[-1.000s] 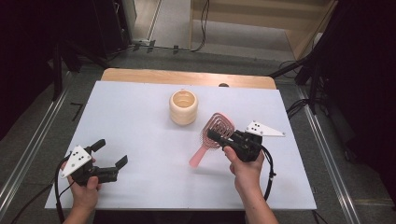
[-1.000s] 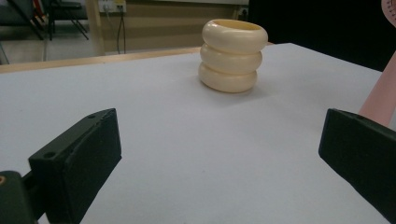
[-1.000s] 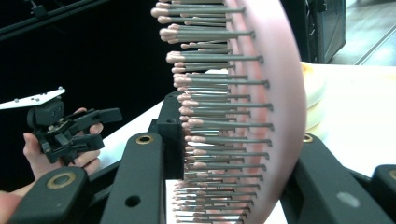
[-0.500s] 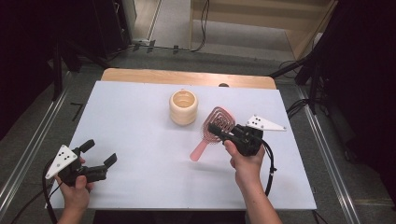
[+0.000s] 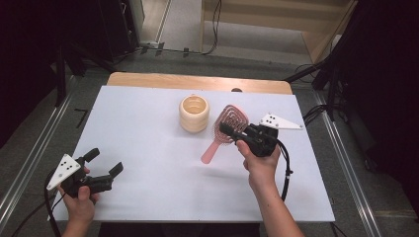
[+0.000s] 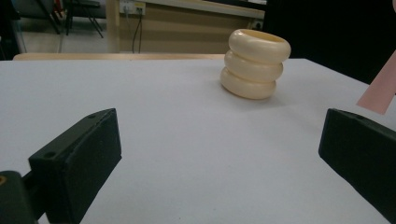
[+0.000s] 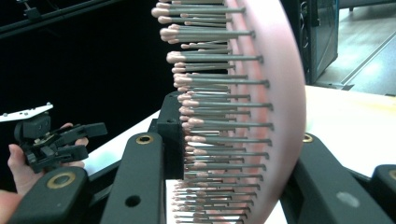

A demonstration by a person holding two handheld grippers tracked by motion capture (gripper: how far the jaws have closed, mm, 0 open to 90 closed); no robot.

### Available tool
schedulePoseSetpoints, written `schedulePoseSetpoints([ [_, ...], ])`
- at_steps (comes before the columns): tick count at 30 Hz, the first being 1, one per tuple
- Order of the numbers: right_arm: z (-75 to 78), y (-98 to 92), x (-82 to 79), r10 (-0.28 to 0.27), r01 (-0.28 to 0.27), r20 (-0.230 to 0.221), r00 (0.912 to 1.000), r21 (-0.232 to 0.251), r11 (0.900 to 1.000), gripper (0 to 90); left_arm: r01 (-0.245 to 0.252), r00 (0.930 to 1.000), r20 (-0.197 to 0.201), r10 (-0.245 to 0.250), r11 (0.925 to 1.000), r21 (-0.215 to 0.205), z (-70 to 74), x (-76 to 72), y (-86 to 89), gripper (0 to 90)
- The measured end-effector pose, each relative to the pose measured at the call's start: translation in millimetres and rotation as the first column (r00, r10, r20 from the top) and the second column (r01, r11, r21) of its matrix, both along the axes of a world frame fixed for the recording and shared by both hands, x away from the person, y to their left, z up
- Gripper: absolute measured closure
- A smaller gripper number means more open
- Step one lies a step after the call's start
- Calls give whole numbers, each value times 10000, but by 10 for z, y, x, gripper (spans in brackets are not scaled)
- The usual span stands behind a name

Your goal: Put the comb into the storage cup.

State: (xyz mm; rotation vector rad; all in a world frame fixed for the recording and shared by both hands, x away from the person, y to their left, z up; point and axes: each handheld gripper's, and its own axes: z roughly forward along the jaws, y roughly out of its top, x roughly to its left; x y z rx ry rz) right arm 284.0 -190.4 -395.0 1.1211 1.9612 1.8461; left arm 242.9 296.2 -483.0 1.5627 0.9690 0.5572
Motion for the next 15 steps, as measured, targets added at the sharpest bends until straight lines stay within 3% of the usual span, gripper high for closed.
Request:
schedulePoseSetpoints([
  [15, 149, 17, 173, -236, 237, 198, 9995, -28, 9997, 618, 32, 10000, 19, -32, 10000, 81, -2, -4, -17, 0],
])
